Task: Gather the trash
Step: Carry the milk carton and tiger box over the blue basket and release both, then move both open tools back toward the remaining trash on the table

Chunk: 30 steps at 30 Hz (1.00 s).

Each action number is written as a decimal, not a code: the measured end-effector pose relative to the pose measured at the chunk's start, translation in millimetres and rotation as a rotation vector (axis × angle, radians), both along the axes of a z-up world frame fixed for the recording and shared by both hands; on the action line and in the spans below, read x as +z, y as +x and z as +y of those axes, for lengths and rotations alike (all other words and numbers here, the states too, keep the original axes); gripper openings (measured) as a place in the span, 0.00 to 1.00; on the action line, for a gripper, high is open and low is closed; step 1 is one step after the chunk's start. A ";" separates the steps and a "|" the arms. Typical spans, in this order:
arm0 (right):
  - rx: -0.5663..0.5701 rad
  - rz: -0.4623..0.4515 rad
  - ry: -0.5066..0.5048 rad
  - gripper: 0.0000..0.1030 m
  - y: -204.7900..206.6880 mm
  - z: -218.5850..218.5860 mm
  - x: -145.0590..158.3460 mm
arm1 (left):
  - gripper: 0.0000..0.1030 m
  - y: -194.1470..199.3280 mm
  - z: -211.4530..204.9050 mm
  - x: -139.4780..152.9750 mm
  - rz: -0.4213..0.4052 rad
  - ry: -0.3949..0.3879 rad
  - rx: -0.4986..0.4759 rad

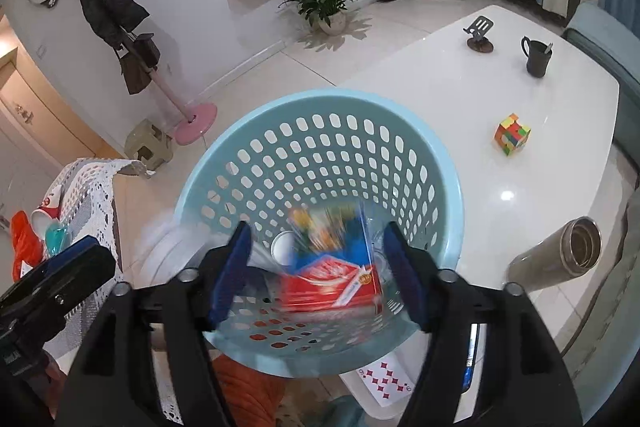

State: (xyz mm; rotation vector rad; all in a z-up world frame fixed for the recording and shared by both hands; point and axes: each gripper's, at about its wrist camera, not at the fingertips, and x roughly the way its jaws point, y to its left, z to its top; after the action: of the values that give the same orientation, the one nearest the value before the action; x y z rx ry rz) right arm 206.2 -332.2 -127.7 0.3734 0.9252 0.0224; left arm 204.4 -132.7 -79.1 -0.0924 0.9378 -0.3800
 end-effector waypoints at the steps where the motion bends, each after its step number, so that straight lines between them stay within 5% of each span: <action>1: 0.001 -0.002 0.011 0.68 -1.7 0.3 -0.7 | 0.71 -1.0 2.8 0.0 0.006 -0.005 0.005; 10: 0.032 -0.008 -0.011 0.68 -10.8 15.6 4.0 | 0.71 -16.6 22.7 14.5 -0.020 -0.022 0.029; 19: 0.096 -0.094 -0.047 0.68 -28.6 52.8 41.6 | 0.71 -45.4 59.7 38.6 -0.076 -0.043 0.084; 30: 0.285 -0.227 -0.075 0.68 -48.8 144.7 89.0 | 0.71 -98.6 157.2 71.6 -0.155 -0.060 0.294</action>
State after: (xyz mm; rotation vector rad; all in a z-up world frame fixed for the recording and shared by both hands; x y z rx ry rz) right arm 157.4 -187.5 -38.7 0.1630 0.7455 0.2849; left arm 105.8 24.5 -7.5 -0.2491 0.7464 -0.1404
